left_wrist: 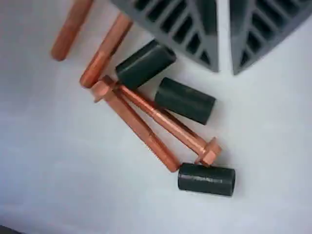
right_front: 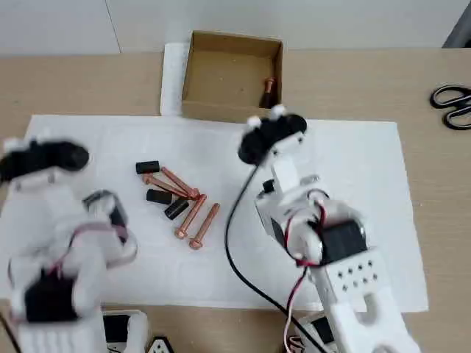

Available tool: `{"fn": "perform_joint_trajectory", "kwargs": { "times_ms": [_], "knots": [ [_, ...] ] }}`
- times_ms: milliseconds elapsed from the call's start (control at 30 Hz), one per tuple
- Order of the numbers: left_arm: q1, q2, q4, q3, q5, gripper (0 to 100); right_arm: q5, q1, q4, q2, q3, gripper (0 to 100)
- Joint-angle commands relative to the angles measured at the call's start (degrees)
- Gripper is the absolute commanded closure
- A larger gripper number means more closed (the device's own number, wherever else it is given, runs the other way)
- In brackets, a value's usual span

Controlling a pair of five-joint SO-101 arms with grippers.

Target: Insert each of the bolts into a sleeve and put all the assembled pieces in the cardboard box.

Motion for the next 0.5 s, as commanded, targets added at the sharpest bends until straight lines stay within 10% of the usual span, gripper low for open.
{"fn": "perform_joint_trajectory", "kwargs": {
  "times_ms": [0,467],
  "knots": [
    [0.35,16.62,-2.64,-6.90,7.74,99,0.09,5.05,-9.71,-8.48,9.41,99.4],
    [13.80,53.54,-6.24,-20.53,32.53,99,0.09,20.53,-19.38,-24.40,33.23,99.4]
  ]
}}
